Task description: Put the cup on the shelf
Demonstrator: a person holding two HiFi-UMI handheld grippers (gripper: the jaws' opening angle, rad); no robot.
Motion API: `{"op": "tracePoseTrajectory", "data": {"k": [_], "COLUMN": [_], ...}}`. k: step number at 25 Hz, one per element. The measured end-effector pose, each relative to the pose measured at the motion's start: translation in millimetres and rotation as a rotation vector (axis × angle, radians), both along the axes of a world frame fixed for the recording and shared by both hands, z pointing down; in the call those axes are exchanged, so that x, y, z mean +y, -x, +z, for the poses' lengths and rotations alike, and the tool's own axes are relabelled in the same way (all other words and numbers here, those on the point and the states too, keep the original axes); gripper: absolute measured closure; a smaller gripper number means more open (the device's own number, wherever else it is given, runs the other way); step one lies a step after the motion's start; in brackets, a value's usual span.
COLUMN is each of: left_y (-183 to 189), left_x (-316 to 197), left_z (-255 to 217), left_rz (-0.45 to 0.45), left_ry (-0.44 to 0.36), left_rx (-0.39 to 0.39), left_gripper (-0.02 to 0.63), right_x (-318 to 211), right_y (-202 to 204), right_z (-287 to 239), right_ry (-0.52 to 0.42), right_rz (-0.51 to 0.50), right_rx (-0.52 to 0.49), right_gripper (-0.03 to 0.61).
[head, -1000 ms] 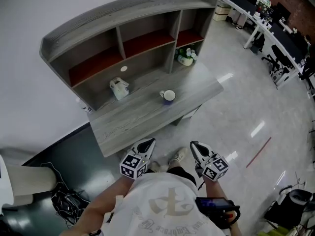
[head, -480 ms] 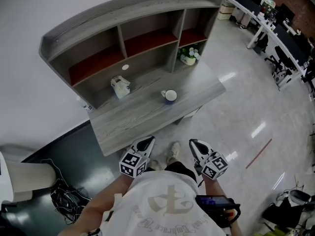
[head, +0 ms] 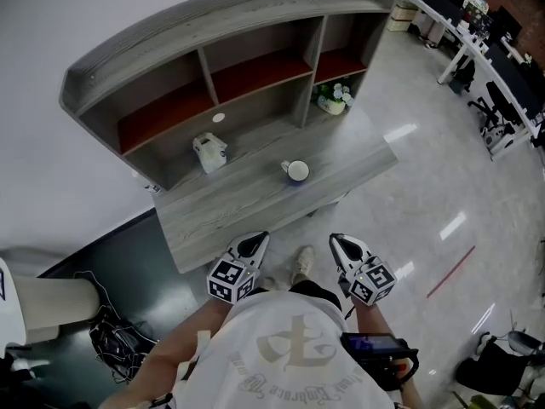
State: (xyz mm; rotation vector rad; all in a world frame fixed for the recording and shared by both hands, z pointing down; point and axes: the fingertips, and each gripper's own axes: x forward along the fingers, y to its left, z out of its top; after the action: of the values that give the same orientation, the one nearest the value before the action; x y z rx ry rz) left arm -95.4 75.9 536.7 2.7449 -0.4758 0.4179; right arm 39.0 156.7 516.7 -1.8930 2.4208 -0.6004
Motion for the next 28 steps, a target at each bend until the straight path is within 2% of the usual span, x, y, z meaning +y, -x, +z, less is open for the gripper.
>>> {"op": "tracePoseTrajectory", "data": {"k": [10,17,28], "left_y": [-50.0,-84.3,-103.2], "left_x": [-48.4,-80.2,-104.7], "left_z": [-3.8,-7.2,5.2], "left_rz": [-0.051,-0.105,-0.236], "left_ry": [-0.005,-0.009,0.009], "left_rx": [-0.009,-0.015,-0.070], "left_gripper": [0.612,0.612,0.612], "right_x": [-55.6,-99.7,-139.5], "right_y": [-51.8,-94.1,-128.1], "right_z": [11.7,13.8,39.1], "right_ry": [0.028,0.010,0.037], "right_rz": [-0.041,-0.067,-0.156], "right_rx": [0.026,0.052,0.040], "right_gripper": [0.575,0.574,0.574]}}
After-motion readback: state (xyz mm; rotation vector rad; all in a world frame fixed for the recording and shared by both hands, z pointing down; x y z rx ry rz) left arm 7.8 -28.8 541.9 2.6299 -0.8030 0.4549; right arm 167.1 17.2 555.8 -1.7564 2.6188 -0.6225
